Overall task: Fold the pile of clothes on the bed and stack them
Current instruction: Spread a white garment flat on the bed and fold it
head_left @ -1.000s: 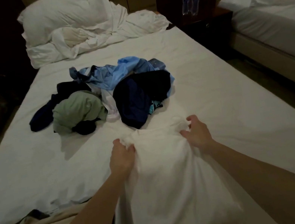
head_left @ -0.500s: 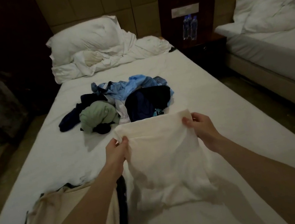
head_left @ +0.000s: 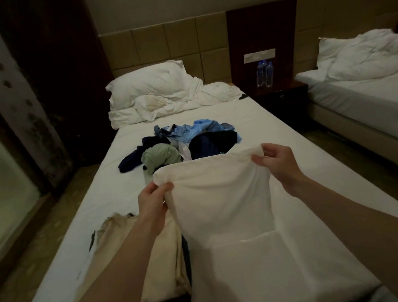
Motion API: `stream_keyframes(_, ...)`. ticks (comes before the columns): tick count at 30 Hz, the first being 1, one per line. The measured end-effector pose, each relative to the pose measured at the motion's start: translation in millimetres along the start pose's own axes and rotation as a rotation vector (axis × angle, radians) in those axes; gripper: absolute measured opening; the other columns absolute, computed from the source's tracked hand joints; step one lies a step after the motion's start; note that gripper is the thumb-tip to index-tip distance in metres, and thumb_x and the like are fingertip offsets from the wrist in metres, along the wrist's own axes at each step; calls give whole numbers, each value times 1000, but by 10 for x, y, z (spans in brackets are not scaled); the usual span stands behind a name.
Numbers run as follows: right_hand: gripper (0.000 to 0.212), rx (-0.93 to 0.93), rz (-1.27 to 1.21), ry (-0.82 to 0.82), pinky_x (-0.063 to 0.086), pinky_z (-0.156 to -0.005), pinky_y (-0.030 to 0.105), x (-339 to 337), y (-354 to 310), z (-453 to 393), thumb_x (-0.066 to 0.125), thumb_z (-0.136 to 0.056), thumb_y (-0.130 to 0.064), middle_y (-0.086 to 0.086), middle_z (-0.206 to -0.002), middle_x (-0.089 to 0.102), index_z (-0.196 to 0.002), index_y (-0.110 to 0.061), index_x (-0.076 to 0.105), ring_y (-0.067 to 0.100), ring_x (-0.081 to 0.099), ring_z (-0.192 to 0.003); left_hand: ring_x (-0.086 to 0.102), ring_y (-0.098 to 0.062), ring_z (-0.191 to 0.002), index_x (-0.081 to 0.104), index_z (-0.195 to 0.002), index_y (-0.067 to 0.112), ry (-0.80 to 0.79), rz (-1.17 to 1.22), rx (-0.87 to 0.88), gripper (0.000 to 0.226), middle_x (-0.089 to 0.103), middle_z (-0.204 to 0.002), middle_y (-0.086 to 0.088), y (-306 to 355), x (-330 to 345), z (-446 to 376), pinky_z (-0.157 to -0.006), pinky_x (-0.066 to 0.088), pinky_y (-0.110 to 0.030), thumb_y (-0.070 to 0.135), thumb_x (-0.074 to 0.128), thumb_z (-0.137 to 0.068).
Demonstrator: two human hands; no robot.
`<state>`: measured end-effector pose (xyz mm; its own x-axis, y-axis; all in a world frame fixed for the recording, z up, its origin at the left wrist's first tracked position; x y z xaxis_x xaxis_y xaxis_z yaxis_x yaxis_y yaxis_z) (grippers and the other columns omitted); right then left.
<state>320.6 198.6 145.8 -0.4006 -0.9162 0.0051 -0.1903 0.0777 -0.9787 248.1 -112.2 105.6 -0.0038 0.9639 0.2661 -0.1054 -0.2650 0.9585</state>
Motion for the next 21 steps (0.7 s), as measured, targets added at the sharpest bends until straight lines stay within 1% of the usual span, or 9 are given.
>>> stream_keyframes(2, 23, -29, 9, 1, 57, -80, 31, 15, -106, 144, 71, -85, 0, 1, -93, 76, -90, -22, 74, 16, 70, -86, 65, -29, -97, 70, -104, 10, 1, 17, 19, 21, 72, -103, -10, 89, -68, 154, -89, 54, -47, -2, 66, -87)
stream_keyframes(4, 23, -47, -10, 5, 56, -79, 30, 44, -219, 273, 71, -85, 0, -2, -91, 76, -91, -22, 74, 13, 70, -84, 67, -27, -97, 69, -109, 7, -20, 27, 49, 21, 73, -104, -9, 194, -129, 309, -85, 56, -43, 3, 68, -89)
stream_keyframes(6, 20, -58, -55, 12, 56, -79, 29, 93, -342, 379, 72, -84, -2, -4, -89, 76, -93, -20, 75, 10, 71, -82, 69, -25, -96, 66, -120, 5, -41, 37, 91, 33, 73, -107, -8, 324, -200, 457, -78, 58, -38, 12, 72, -88)
stream_keyframes(7, 19, -58, -81, 16, 56, -80, 30, 126, -398, 422, 73, -83, -3, -2, -91, 77, -95, -18, 76, 12, 71, -85, 70, -24, -96, 63, -123, 7, -34, 45, 113, 38, 73, -109, -8, 395, -255, 521, -76, 58, -37, 16, 73, -88)
stream_keyframes(10, 23, -44, -154, 15, 57, -83, 35, 305, -539, 525, 77, -79, -6, 5, -97, 76, -101, -11, 77, 23, 70, -93, 70, -25, -94, 56, -125, 15, 36, 69, 183, 46, 71, -110, -9, 611, -507, 671, -69, 58, -36, 23, 77, -84)
stream_keyframes(14, 25, -6, -257, -40, 57, -90, 43, 772, -671, 643, 79, -76, -6, 9, -102, 75, -101, -10, 77, 30, 69, -100, 70, -14, -81, 60, -120, 9, 160, 77, 300, 47, 72, -94, 1, 916, -953, 843, -66, 57, -30, 28, 79, -82)
stream_keyframes(15, 26, 11, -276, -54, 56, -91, 44, 922, -681, 677, 79, -76, -5, 9, -103, 75, -102, -9, 76, 31, 69, -101, 69, -15, -82, 62, -116, 8, 190, 65, 317, 44, 72, -94, 1, 984, -1085, 871, -68, 57, -31, 29, 79, -82)
stream_keyframes(18, 28, 67, -337, -104, 56, -92, 47, 1404, -626, 772, 79, -75, -3, 12, -102, 75, -103, -4, 75, 35, 69, -102, 68, -24, -99, 66, -114, 12, 276, 42, 315, 48, 70, -112, -8, 1131, -1538, 879, -85, 59, -43, 36, 83, -77)
stream_keyframes(21, 26, 124, -358, -164, 56, -92, 47, 1863, -447, 813, 79, -75, -2, 13, -101, 75, -101, -4, 76, 36, 69, -102, 66, -27, -105, 68, -106, 21, 366, -4, 288, 46, 69, -115, -6, 1191, -1976, 785, -93, 55, -49, 42, 87, -70)
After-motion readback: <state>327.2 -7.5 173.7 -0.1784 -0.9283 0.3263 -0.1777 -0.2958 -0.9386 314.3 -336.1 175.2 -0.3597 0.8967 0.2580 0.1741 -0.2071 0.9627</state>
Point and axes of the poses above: each hand's wrist, its own z-axis away from the middle knuckle, its own x-axis out of the palm, y = z × x, the point moved 6 cm from there along -z, towards the middle knuckle
